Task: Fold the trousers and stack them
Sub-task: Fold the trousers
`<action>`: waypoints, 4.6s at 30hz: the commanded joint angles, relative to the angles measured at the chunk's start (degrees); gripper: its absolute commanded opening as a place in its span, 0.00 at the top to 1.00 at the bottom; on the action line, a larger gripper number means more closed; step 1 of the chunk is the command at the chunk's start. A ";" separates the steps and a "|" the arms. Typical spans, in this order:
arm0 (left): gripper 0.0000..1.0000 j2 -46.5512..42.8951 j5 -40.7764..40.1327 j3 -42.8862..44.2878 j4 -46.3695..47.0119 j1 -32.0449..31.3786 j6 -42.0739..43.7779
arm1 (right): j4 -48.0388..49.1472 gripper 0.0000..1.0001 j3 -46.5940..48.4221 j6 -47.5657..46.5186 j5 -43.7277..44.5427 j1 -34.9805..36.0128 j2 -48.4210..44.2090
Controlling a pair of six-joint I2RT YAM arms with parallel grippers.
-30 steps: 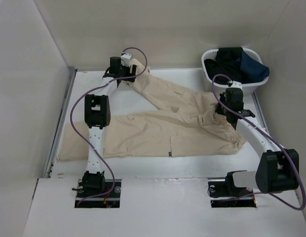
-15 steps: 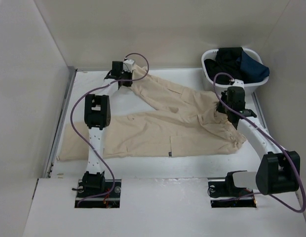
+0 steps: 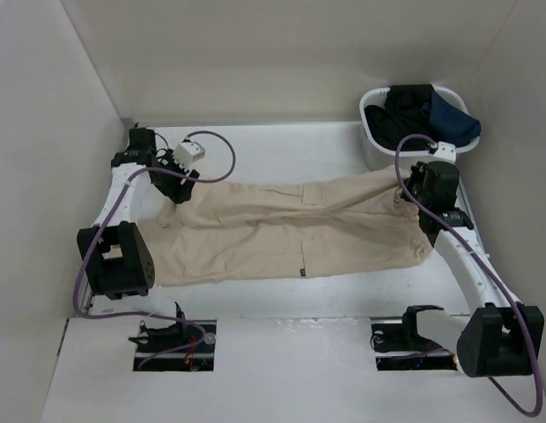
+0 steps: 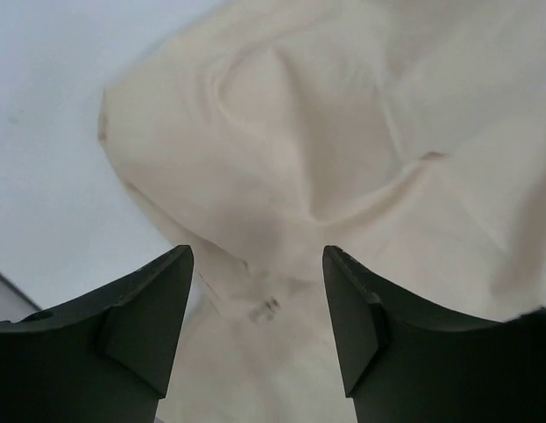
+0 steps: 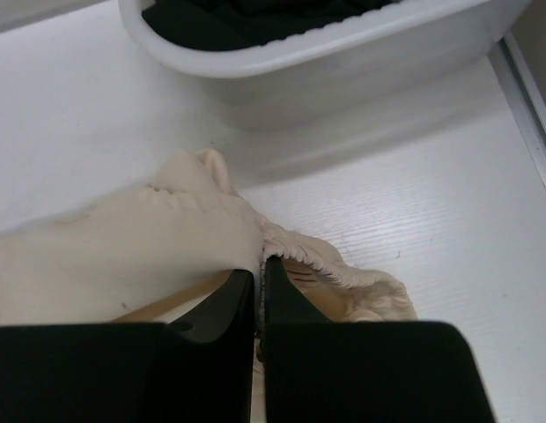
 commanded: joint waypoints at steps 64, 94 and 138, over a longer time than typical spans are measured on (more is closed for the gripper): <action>0.99 -13.27 -34.46 -25.80 39.16 7.76 19.08 | 22.61 0.98 -12.67 12.79 -3.42 -8.09 -4.50; 0.99 -35.77 -38.41 -49.70 28.17 -2.61 12.84 | -11.04 0.00 -5.12 37.23 2.67 -20.49 -3.99; 0.97 -65.51 -37.10 -47.24 17.45 9.52 37.70 | -7.18 1.00 0.81 25.78 2.64 -11.95 0.45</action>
